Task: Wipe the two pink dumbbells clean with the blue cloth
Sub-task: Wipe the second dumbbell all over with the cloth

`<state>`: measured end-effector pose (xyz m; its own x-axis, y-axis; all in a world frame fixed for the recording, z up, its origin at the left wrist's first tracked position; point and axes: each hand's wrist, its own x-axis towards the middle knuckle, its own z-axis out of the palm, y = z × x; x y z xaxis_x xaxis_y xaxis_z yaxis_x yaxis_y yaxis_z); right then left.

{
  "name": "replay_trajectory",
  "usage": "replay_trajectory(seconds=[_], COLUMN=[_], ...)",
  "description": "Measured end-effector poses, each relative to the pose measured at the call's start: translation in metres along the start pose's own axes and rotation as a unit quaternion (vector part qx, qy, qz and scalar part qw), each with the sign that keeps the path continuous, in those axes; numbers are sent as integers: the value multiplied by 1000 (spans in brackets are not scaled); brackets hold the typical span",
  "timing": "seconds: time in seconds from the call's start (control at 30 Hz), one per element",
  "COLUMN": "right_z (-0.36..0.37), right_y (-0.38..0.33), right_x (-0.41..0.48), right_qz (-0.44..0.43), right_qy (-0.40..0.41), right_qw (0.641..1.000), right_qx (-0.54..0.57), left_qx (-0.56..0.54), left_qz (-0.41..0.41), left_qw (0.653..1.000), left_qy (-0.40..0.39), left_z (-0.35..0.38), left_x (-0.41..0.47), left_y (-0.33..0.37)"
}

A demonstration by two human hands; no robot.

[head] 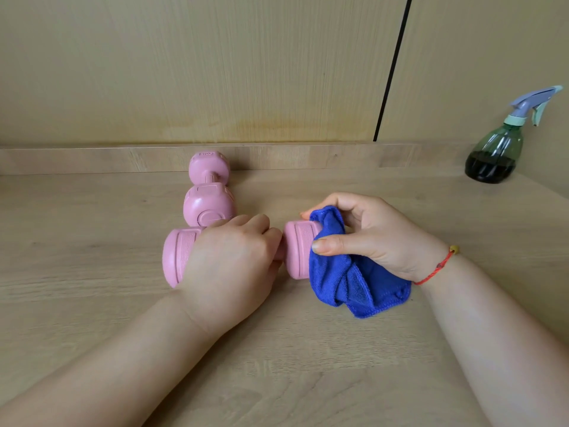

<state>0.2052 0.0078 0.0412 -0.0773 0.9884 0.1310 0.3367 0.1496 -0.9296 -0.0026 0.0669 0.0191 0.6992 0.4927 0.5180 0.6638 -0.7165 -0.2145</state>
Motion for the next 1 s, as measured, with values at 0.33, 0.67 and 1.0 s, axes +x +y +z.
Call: replay_trajectory(seconds=[0.33,0.67,1.0], right_z=[3,29,26], right_y=[-3,-8,-9], right_x=[0,10,-5], right_qz=[-18,0,57], right_qy=[11,178,43], right_qw=[1000,984,997], right_qx=[-10,22,9], left_qx=[8,28,-5], left_qz=[25,23,26], left_qw=[999,999,999], left_qy=[-42,-31,-34], left_z=[4,6,6], left_x=[-5,-4,-7], left_y=[6,4,2])
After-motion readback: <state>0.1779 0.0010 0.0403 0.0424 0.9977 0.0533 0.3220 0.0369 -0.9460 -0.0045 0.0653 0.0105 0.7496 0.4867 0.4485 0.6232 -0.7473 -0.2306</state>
